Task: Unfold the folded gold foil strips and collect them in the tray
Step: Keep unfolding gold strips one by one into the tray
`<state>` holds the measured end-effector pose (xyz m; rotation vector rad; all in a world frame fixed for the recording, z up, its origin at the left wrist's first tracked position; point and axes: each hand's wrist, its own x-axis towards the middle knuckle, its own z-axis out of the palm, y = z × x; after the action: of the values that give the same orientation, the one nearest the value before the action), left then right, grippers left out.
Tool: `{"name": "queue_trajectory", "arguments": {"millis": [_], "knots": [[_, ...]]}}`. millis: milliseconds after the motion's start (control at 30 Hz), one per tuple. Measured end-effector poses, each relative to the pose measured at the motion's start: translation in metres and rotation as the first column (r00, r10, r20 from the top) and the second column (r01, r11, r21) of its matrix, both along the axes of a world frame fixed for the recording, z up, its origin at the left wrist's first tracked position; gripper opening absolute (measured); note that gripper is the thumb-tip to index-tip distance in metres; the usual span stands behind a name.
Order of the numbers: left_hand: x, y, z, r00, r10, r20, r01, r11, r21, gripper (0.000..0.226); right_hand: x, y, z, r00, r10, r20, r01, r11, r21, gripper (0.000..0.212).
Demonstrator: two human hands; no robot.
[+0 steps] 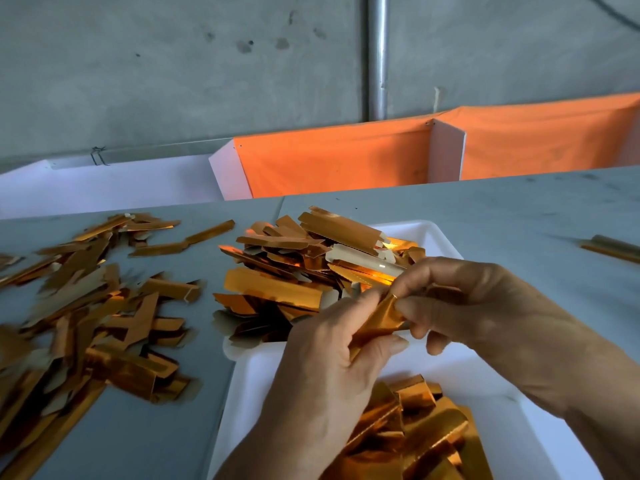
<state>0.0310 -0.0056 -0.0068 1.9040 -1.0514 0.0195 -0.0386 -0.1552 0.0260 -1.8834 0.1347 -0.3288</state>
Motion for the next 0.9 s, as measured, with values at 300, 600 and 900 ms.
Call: {"name": "queue_trajectory", "arguments": {"millis": [300, 600, 900], "knots": [[0.0007, 0.0020, 0.0028, 0.999, -0.015, 0.048, 0.017, 0.999, -0.046, 0.043, -0.0023, -0.0034, 0.0013, 0.990, 0.138, -0.002, -0.136, 0.982, 0.133, 0.012], [-0.0032, -0.0004, 0.0036, 0.996, 0.069, 0.058, -0.071, 0.997, 0.042, 0.059, 0.0020, -0.0004, -0.0021, 0.999, 0.000, -0.040, 0.006, 0.986, 0.166, 0.019], [0.0006, 0.0038, 0.0030, 0.997, 0.064, -0.049, -0.065, 0.998, -0.014, 0.039, -0.0029, -0.0068, 0.0017, 0.997, 0.066, 0.037, -0.074, 0.948, 0.310, 0.015]]}}
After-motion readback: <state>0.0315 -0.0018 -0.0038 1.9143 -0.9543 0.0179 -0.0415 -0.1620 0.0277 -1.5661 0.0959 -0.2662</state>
